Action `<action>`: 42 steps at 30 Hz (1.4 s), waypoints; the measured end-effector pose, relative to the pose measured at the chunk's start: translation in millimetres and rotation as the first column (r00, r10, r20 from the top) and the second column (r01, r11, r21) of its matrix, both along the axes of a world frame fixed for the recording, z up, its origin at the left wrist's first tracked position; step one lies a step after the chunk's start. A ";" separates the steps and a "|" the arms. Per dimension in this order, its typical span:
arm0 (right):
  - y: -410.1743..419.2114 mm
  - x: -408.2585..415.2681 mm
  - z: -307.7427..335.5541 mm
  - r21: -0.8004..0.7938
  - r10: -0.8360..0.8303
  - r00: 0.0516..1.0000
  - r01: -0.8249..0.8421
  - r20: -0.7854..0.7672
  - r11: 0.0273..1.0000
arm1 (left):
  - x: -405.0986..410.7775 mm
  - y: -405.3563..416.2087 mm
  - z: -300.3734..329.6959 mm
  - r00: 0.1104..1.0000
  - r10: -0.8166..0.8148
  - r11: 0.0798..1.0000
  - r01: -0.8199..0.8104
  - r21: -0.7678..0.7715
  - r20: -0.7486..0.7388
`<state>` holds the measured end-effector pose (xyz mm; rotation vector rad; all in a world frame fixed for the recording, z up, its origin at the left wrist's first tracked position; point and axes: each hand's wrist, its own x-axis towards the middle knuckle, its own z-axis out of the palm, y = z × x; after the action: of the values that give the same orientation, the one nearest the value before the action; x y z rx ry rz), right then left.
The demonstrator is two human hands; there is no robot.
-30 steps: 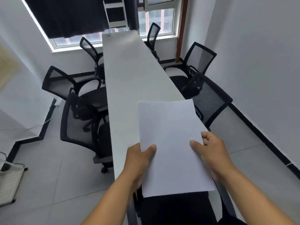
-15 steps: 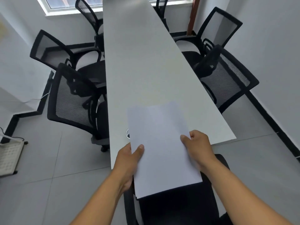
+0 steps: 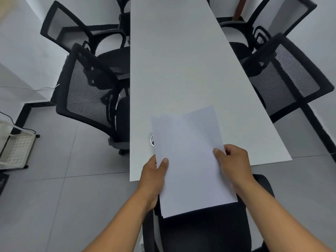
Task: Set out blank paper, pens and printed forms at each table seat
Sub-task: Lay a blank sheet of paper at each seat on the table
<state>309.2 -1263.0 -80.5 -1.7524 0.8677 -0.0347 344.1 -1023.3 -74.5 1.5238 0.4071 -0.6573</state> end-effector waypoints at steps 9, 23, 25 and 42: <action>-3.9 6.3 -14.5 0.049 -0.062 0.998 0.063 -0.017 0.997 | 6.8 8.3 -8.0 0.998 0.046 0.997 -0.049 -0.060 -0.049; -30.2 13.1 -34.2 -0.231 -0.052 0.992 0.024 -0.119 0.973 | 21.2 27.2 -2.3 0.993 0.118 0.987 -0.120 -0.111 -0.027; -36.3 15.9 -36.2 -0.294 -0.063 0.988 0.019 -0.139 0.956 | 23.3 31.6 -2.0 0.991 0.131 0.985 -0.132 -0.115 -0.020; -62.1 33.0 -55.1 -0.495 -0.118 0.932 -0.072 -0.342 0.866 | 26.9 43.9 17.1 0.989 0.145 0.980 -0.141 -0.138 0.024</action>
<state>342.2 -1325.1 -135.6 -2.2843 1.2306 0.0554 371.0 -979.5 -57.4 1.3606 0.4332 -0.5352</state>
